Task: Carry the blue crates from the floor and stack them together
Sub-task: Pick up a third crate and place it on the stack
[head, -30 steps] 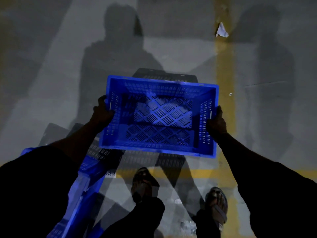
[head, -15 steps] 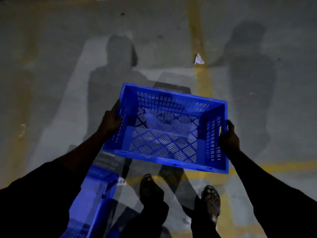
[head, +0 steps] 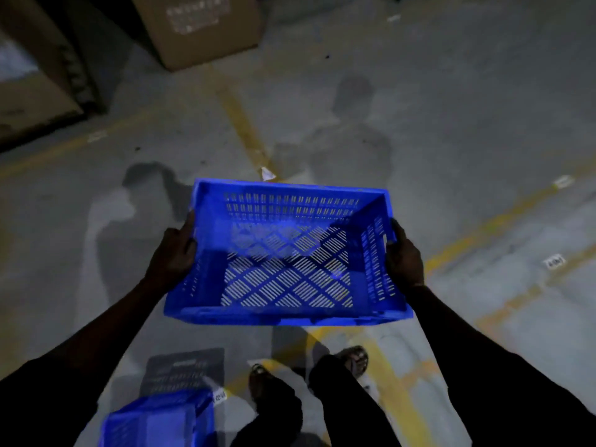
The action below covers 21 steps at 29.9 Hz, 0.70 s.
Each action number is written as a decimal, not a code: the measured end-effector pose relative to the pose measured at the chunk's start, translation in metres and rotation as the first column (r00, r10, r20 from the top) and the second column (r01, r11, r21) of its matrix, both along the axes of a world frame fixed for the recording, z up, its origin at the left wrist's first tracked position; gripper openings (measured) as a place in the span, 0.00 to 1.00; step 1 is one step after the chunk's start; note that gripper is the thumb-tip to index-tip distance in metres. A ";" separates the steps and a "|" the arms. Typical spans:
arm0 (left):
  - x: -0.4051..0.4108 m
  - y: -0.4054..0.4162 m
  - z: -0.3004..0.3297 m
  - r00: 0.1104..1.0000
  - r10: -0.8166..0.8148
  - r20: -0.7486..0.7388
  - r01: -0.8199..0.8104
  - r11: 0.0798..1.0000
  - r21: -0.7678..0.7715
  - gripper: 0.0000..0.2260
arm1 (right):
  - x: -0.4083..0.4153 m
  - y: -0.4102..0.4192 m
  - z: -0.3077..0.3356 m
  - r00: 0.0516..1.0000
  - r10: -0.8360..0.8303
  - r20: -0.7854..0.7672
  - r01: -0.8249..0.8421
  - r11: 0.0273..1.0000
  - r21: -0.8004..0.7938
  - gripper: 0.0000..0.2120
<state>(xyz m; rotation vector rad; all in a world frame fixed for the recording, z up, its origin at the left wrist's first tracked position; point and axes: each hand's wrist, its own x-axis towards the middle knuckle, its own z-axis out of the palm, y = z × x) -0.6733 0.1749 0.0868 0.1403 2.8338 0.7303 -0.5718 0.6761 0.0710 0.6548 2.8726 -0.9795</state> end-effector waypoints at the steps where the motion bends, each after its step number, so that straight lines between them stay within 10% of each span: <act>1: -0.001 0.015 0.015 1.000 -0.004 -0.028 0.004 1.000 -0.019 0.31 | 0.007 0.010 0.009 1.000 -0.010 -0.029 0.010 1.000 0.003 0.36; 21: -0.054 0.408 0.173 0.764 -0.611 -0.205 0.628 0.778 0.020 0.29 | 0.199 0.277 0.179 0.829 -0.557 -0.040 0.559 0.829 0.030 0.31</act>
